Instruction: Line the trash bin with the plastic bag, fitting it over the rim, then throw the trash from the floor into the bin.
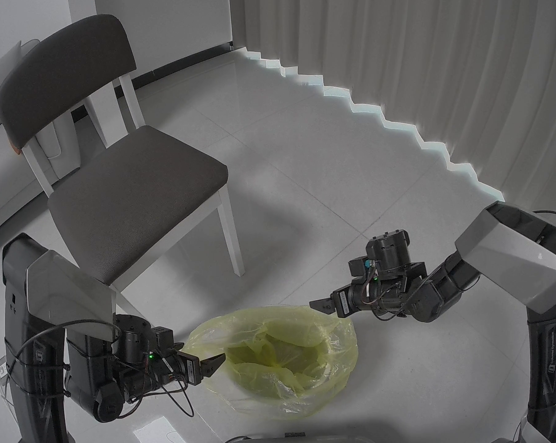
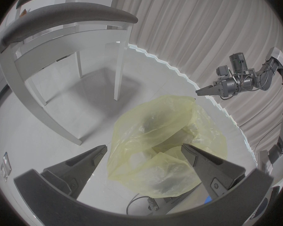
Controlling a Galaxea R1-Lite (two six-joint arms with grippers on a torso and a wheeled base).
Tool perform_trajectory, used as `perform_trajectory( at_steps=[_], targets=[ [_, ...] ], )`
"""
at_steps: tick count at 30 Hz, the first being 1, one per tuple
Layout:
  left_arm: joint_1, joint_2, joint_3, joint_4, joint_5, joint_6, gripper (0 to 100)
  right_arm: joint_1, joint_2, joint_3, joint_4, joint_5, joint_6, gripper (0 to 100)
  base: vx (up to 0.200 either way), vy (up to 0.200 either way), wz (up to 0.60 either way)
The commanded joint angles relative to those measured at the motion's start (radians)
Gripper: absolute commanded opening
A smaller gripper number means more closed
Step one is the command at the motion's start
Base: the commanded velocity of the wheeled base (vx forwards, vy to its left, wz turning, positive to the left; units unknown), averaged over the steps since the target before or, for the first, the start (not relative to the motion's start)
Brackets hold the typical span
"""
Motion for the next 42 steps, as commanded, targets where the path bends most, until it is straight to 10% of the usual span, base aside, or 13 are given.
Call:
perform_trajectory(
  at_steps=[1, 23, 24, 42],
  targets=[
    [0.000, -0.031, 0.026, -0.018, 0.018, 0.000, 100, 0.041, 0.063, -0.064, -0.001, 0.001, -0.005, 100, 0.000, 0.000, 0.00],
    [0.003, -0.063, 0.039, -0.018, 0.027, -0.001, 100, 0.087, 0.128, -0.128, 0.007, 0.015, -0.095, 100, 0.000, 0.000, 0.00],
    [0.003, -0.065, 0.039, -0.018, 0.027, -0.001, 100, 0.087, 0.132, -0.131, 0.007, 0.015, -0.098, 0, 0.000, 0.000, 0.00],
    [0.000, -0.083, -0.034, -0.018, 0.030, 0.003, 100, 0.034, 0.103, -0.197, 0.065, 0.022, -0.100, 0, 0.000, 0.000, 0.00]
  ],
)
